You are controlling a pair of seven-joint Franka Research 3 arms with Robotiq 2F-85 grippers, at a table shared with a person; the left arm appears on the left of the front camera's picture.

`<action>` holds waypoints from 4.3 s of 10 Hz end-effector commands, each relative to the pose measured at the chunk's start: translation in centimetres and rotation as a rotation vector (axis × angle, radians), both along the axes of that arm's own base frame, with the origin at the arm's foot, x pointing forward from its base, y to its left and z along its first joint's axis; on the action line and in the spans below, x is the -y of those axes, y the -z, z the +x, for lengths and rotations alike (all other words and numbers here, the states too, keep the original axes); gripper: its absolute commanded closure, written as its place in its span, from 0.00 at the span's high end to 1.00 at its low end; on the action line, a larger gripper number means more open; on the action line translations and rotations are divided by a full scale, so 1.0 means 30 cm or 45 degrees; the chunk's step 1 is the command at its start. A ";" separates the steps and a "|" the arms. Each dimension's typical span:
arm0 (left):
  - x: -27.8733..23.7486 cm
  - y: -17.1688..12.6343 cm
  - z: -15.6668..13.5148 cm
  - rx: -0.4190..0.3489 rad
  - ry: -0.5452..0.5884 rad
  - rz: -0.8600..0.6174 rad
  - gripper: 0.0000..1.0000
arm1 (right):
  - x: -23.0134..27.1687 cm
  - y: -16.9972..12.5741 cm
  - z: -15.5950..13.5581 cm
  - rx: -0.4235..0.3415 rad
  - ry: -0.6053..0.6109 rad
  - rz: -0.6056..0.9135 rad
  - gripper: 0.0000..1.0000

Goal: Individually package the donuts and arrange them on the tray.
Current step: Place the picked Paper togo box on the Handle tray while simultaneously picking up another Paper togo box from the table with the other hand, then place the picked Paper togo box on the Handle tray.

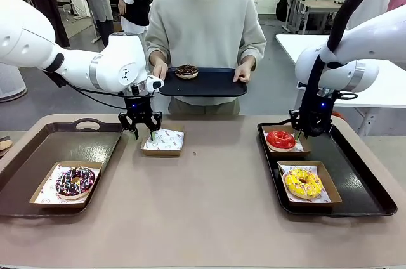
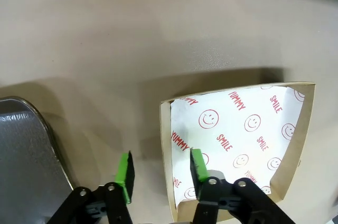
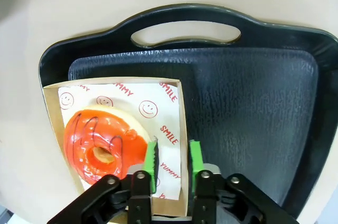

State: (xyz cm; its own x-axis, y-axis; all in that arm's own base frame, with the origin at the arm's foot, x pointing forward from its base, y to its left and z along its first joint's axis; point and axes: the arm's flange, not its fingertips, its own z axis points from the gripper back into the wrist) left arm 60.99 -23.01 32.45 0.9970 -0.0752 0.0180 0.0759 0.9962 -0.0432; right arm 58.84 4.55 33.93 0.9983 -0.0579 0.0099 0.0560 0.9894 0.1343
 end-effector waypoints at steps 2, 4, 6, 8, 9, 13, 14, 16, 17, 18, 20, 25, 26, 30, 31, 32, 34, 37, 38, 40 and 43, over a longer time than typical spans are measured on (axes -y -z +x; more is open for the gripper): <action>-0.005 -0.026 0.011 0.007 -0.015 -0.004 0.05 | -0.001 0.009 -0.010 0.016 0.008 0.026 1.00; -0.006 -0.028 0.012 0.000 -0.019 -0.002 0.00 | 0.001 0.009 -0.009 0.015 0.018 0.032 1.00; -0.006 -0.028 0.015 -0.018 -0.030 0.004 0.00 | 0.004 0.010 -0.008 0.010 0.022 0.039 1.00; -0.004 -0.034 0.014 -0.022 -0.037 0.007 0.00 | 0.020 -0.017 -0.017 0.015 0.028 0.067 1.00; 0.001 -0.046 0.012 -0.010 -0.042 0.005 0.00 | 0.036 -0.057 -0.041 0.018 0.022 0.094 1.00; 0.033 -0.315 -0.029 -0.089 -0.010 -0.016 0.00 | 0.324 -0.382 -0.232 0.126 -0.076 0.724 1.00; 0.038 -0.387 -0.036 -0.074 0.000 -0.027 0.00 | 0.425 -0.419 -0.273 0.171 -0.080 0.885 1.00; 0.058 -0.521 -0.039 -0.046 0.003 -0.041 0.00 | 0.607 -0.423 -0.346 0.212 -0.062 1.154 1.00; 0.064 -0.584 -0.032 -0.032 -0.019 -0.042 0.00 | 0.680 -0.397 -0.382 0.252 -0.092 1.272 1.00; 0.070 -0.629 -0.027 -0.015 -0.037 -0.052 0.00 | 0.723 -0.363 -0.410 0.291 -0.146 1.338 1.00; 0.070 -0.678 -0.018 0.016 -0.065 -0.085 0.00 | 0.778 -0.298 -0.453 0.359 -0.174 1.414 1.00; 0.056 -0.677 -0.035 0.028 -0.028 -0.055 0.00 | 0.800 -0.231 -0.498 0.377 -0.083 1.420 1.00; 0.056 -0.677 -0.035 0.028 -0.028 -0.055 0.00 | 0.795 -0.235 -0.493 0.369 -0.049 1.394 1.00; 0.056 -0.677 -0.035 0.028 -0.028 -0.055 0.00 | 0.815 -0.230 -0.480 0.360 -0.136 1.425 1.00; 0.056 -0.677 -0.035 0.028 -0.028 -0.055 0.00 | 0.815 -0.230 -0.480 0.360 -0.136 1.425 1.00; 0.056 -0.677 -0.035 0.028 -0.028 -0.055 0.00 | 0.815 -0.230 -0.480 0.360 -0.136 1.425 1.00; 0.056 -0.677 -0.035 0.028 -0.028 -0.055 0.00 | 0.815 -0.230 -0.480 0.360 -0.136 1.425 1.00; 0.056 -0.677 -0.035 0.028 -0.028 -0.055 0.00 | 0.815 -0.230 -0.480 0.360 -0.136 1.425 1.00; 0.056 -0.677 -0.035 0.028 -0.028 -0.055 0.00 | 0.815 -0.230 -0.480 0.360 -0.136 1.425 1.00; 0.056 -0.677 -0.035 0.028 -0.028 -0.055 0.00 | 0.815 -0.230 -0.480 0.360 -0.136 1.425 1.00; 0.056 -0.677 -0.035 0.028 -0.028 -0.055 0.00 | 0.815 -0.230 -0.480 0.360 -0.136 1.425 1.00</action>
